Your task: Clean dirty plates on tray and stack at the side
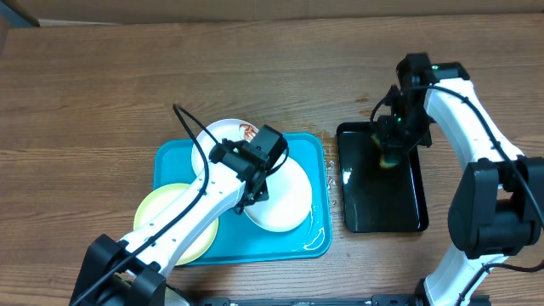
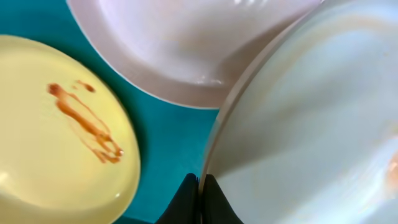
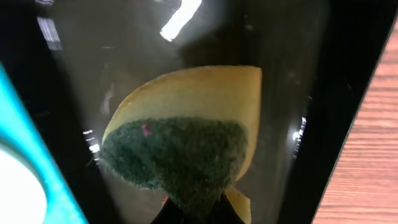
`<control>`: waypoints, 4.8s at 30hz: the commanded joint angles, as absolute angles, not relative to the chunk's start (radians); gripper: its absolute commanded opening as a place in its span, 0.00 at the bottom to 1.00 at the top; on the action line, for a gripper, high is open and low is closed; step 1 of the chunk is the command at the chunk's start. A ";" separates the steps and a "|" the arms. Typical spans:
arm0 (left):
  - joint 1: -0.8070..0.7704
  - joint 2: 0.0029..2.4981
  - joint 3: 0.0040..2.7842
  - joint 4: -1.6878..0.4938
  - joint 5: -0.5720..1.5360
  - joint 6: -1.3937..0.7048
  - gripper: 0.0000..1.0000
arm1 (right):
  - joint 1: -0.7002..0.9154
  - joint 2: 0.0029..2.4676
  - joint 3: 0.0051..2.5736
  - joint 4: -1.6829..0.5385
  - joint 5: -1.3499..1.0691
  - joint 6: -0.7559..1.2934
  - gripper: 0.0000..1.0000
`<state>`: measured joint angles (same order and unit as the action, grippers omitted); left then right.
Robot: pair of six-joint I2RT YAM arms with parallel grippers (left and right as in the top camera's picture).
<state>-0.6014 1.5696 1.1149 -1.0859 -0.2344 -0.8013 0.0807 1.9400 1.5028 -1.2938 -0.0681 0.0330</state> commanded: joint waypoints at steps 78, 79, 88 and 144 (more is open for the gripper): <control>-1.048 1.475 1.311 -1.223 -1.211 -0.501 0.04 | 0.110 1.915 1.158 -1.157 -0.058 0.214 0.04; -1.048 1.475 1.311 -1.223 -1.211 -0.501 0.04 | 0.110 1.915 1.158 -1.156 -0.058 0.214 0.04; -1.048 1.475 1.311 -1.223 -1.211 -0.501 0.04 | 0.110 1.915 1.173 -1.211 -0.058 0.213 0.64; -1.046 1.475 1.311 -1.227 -1.159 -0.449 0.04 | 0.109 1.921 1.262 -1.035 -0.028 0.186 1.00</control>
